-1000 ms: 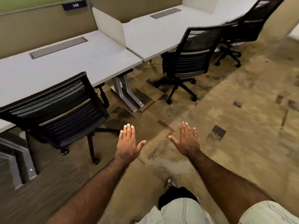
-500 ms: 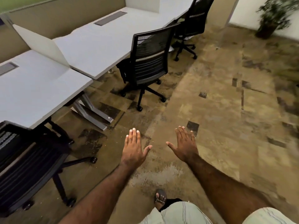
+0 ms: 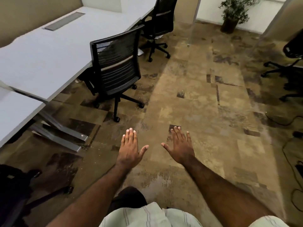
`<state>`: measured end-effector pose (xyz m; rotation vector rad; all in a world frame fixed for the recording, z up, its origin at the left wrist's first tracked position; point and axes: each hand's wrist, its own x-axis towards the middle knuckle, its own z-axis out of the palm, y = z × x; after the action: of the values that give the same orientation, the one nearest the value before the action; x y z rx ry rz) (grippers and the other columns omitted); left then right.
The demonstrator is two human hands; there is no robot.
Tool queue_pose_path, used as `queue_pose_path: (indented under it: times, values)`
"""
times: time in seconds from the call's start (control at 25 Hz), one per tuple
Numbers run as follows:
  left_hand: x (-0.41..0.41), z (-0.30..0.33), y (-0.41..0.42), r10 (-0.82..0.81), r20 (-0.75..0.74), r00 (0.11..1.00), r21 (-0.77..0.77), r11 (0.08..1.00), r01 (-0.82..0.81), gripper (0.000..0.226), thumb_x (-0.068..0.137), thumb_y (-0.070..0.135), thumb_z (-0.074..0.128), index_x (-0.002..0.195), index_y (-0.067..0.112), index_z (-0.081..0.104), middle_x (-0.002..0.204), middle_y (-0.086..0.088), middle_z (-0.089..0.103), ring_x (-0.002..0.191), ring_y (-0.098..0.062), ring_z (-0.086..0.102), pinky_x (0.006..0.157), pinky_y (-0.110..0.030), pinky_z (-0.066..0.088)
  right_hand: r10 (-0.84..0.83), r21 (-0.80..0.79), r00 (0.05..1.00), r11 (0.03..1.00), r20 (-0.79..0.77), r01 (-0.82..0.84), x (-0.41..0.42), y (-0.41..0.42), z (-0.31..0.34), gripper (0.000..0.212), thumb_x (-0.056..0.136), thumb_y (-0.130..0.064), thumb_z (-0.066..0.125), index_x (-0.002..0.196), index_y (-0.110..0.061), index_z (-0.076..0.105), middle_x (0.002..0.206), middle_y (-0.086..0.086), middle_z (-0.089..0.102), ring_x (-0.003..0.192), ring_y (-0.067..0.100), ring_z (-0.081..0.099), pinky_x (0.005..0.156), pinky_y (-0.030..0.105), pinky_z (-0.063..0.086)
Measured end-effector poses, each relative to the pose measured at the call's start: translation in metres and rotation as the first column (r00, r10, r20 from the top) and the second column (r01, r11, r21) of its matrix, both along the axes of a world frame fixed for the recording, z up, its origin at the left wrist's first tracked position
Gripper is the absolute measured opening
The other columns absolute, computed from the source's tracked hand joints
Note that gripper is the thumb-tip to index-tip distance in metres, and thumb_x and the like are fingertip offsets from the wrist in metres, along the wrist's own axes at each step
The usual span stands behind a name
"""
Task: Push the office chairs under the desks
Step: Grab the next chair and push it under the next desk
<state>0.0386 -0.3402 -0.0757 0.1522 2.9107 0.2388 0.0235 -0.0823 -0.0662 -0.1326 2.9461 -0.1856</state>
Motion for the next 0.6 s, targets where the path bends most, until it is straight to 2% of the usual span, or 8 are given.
queue_pose_path:
  times: [0.16,0.6]
  values:
    - [-0.067,-0.006,0.02,-0.061,-0.032,0.998,0.009,0.998,0.062,0.104,0.099,0.078,0.009,0.168,0.001,-0.001,0.178,-0.02,-0.008,0.166,-0.032,-0.012,0.135,-0.044,-0.006,-0.052,-0.026,0.998,0.998,-0.036,0.051,-0.052,0.013,-0.006,0.098,0.103,-0.083,0.025,0.174,-0.016,0.015,0.183,0.003,0.006,0.169,0.018,-0.005,0.134,0.05,-0.011]
    - [-0.299,0.015,0.035,-0.103,-0.134,0.986,0.115,0.986,0.119,0.096,0.104,0.072,0.016,0.169,0.002,-0.002,0.178,-0.017,-0.011,0.165,-0.029,-0.016,0.135,-0.044,-0.005,0.021,-0.068,0.979,0.997,-0.203,-0.036,-0.28,0.009,0.011,0.103,0.1,-0.088,0.021,0.172,-0.015,0.023,0.182,0.004,0.015,0.169,0.018,0.001,0.135,0.053,-0.005]
